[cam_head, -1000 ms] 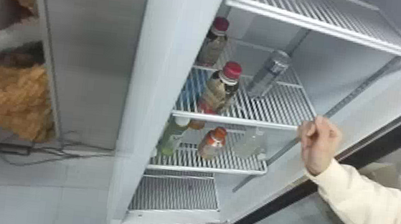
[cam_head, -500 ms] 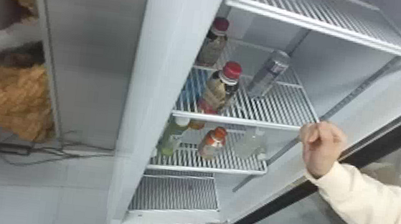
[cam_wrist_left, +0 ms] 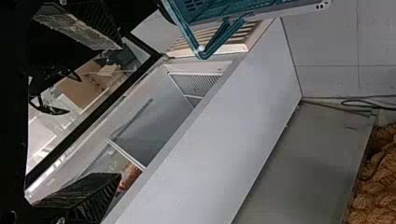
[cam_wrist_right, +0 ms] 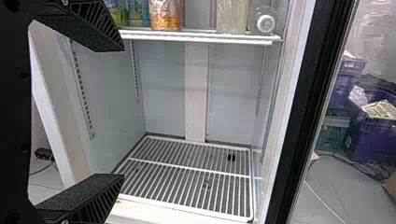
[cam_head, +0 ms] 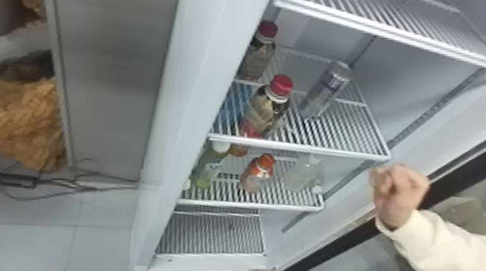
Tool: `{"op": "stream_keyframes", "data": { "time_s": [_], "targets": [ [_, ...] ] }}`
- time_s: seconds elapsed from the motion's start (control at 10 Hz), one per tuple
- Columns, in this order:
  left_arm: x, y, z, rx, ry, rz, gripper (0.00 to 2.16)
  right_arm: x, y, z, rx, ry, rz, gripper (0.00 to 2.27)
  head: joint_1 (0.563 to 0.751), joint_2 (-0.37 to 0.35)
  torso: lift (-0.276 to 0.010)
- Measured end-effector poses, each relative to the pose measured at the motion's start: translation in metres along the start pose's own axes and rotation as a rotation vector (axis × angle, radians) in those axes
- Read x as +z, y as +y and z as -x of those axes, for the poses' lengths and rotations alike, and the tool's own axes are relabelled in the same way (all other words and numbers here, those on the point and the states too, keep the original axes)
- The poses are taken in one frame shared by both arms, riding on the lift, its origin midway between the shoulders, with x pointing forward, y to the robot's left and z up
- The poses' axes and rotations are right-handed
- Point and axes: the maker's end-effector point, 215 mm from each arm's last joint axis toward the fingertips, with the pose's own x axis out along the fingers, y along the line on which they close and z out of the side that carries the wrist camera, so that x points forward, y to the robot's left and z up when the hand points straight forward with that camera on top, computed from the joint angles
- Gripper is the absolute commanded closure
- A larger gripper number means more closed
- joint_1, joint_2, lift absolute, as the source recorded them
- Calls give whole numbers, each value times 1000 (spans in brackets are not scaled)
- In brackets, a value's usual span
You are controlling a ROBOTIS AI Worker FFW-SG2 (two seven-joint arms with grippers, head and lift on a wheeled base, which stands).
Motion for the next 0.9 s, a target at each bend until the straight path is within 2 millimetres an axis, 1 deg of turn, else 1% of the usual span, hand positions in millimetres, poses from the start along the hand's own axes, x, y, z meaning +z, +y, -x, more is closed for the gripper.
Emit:
{"op": "stream_keyframes", "data": {
  "time_s": [0.9],
  "targets": [
    [0, 0, 0, 0, 0, 0, -2, 0, 0, 0, 0, 0, 0, -2, 695, -350, 0]
  ]
}}
